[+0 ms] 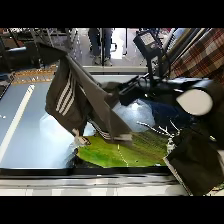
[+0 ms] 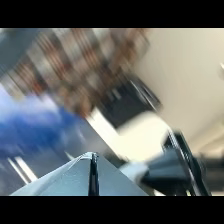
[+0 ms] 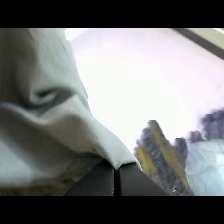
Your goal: Fold the clothes and pants, and hang the long-sleeved shirts on hangers.
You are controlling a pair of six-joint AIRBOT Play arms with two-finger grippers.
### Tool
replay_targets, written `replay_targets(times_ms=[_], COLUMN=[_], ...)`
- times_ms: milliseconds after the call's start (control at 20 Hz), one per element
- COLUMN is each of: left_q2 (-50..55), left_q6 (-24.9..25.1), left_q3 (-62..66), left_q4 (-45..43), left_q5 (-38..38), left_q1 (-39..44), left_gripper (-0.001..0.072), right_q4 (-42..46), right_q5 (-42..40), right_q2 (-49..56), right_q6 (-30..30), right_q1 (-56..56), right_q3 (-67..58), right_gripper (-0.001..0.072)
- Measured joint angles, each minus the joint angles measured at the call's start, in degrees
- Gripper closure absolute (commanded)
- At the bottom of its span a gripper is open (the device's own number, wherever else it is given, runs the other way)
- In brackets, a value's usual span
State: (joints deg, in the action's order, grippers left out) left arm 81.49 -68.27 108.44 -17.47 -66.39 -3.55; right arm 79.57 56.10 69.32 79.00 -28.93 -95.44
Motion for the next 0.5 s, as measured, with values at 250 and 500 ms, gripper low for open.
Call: replay_targets(times_ms=[250, 500], left_q2=[12.0, 20.8], left_q6=[0.1, -4.5], left_q3=[1.2, 1.5], left_q4=[-2.8, -8.5], left_q5=[15.9, 9.8], left_q1=[0.8, -3.1], left_gripper=[0.0187, 0.043], right_q4=[-1.5, -6.6], right_q5=[-14.4, -7.0], right_q2=[15.0, 21.6], right_q6=[15.1, 16.8], right_q1=[9.8, 21.4], right_q3=[-1.2, -1.0], right_gripper=[0.0128, 0.0133])
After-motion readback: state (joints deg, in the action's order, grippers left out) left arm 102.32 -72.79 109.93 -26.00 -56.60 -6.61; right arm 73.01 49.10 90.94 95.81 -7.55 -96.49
